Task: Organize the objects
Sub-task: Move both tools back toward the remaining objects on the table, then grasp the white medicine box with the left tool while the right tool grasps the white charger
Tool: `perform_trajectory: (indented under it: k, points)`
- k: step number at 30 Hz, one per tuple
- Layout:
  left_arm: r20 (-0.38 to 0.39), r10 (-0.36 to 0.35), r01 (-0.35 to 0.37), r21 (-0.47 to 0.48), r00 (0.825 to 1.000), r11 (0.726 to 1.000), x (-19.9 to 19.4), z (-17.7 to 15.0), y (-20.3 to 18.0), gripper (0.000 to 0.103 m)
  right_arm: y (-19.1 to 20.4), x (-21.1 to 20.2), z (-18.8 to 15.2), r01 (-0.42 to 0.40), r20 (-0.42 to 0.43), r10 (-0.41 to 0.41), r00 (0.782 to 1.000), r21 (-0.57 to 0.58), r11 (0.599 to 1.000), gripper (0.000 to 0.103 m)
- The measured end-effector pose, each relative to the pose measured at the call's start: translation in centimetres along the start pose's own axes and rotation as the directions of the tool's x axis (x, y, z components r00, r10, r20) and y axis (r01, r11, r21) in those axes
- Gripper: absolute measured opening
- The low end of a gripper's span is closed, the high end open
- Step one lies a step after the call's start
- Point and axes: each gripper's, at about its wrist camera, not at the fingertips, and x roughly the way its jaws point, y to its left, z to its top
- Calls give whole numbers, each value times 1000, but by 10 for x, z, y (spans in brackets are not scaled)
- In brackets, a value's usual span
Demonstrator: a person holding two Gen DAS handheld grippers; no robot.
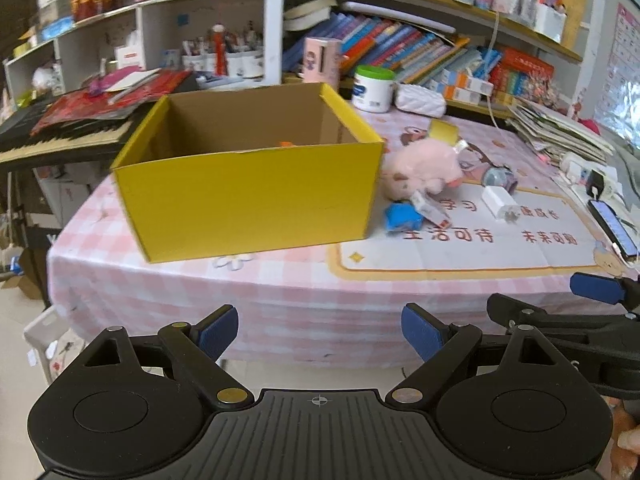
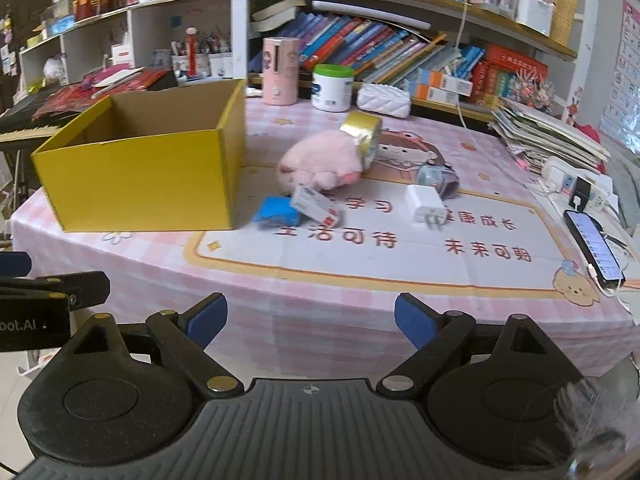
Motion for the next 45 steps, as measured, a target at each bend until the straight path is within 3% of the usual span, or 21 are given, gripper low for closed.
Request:
perform_trajectory:
  k: [13,21,28,31,40,45]
  points:
    - [-26,-74,75,41,997,996,51,34,-59,90,-66,37,22,69,-46,-67,997,30,997,91]
    - [-42,-106,108,50,994,993,84,53,-91,83,-103,62,39,78,-53,-76,996,35,996,88]
    - [-45,-55,57,39,997,998,111,67,-108,69,-124,88,58,46,-51,-45,998,21,999,87]
    - [-38,-31,32,33,999,999,121,71,-113,58,-131,99,65,27,-52,-27,998,2,1000,87]
    - [-54,58,-52,109,997,993,161,83,-143,58,-150,127,81,-38,-57,35,998,-64,997,87]
    - [-64,117,-102,204,991,974,181,87,-159,60,-164,140,89,-67,-61,63,996,-69,995,86]
